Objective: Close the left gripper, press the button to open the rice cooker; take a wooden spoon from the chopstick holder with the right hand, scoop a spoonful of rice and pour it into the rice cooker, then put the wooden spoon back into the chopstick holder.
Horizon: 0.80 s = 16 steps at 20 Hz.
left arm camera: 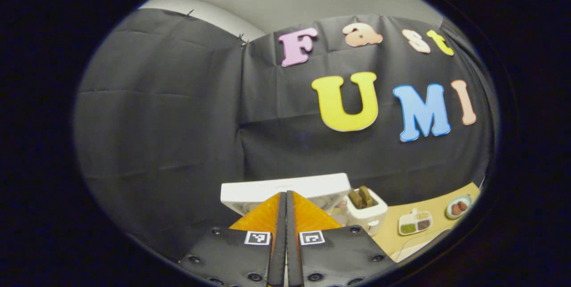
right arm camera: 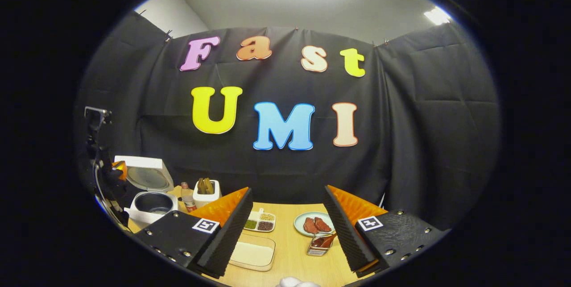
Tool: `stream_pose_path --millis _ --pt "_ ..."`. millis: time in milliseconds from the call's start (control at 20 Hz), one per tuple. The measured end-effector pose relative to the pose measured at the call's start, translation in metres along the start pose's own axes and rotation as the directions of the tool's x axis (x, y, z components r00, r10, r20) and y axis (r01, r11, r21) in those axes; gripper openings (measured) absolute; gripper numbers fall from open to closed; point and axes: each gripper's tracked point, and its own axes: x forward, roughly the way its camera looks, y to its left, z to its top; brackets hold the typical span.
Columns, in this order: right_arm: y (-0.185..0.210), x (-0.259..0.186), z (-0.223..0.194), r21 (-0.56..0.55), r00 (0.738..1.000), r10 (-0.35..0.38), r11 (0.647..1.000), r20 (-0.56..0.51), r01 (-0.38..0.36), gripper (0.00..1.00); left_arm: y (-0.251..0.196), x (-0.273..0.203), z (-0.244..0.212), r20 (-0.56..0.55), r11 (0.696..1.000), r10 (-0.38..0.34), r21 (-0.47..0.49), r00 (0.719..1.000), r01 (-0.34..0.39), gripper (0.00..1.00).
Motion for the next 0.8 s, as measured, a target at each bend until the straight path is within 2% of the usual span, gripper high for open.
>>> stream_pose_path --millis 100,250,350,500,550,650,700,800 --pt "-0.001 0.0 0.002 0.006 1.0 -0.002 1.0 0.011 0.002 0.96 -0.013 -0.021 0.026 0.024 0.998 -0.051 -0.035 0.998 0.052 0.11" --pt "-0.006 -0.002 -0.001 0.015 1.0 -0.013 1.0 0.013 0.013 0.96 -0.04 -0.053 0.048 0.047 0.987 -0.157 -0.03 0.987 0.158 0.12" --pt "-0.011 -0.002 -0.008 0.021 1.0 -0.02 1.0 -0.001 0.02 0.96 -0.059 -0.078 0.055 0.044 0.972 -0.233 -0.009 0.972 0.233 0.45" --pt "-0.023 -0.004 -0.022 0.066 0.999 -0.033 0.997 -0.017 0.034 0.96 -0.062 -0.113 0.082 0.146 0.97 -0.24 0.002 0.96 0.242 0.96" --pt "-0.028 -0.005 -0.03 0.078 0.999 -0.043 0.996 -0.029 0.045 0.96 -0.064 -0.122 0.084 0.158 0.968 -0.248 0.004 0.956 0.251 0.99" --pt "-0.039 -0.004 -0.053 0.094 0.997 -0.056 0.994 -0.057 0.061 0.96 -0.073 -0.139 0.083 0.151 0.961 -0.271 -0.006 0.951 0.275 0.98" --pt "-0.045 -0.004 -0.065 0.103 0.995 -0.062 0.992 -0.072 0.069 0.93 -0.079 -0.146 0.081 0.145 0.958 -0.282 -0.018 0.949 0.287 0.97" --pt "-0.058 -0.001 -0.09 0.125 0.991 -0.074 0.988 -0.11 0.088 0.97 -0.088 -0.157 0.078 0.121 0.953 -0.292 -0.041 0.949 0.299 0.95"
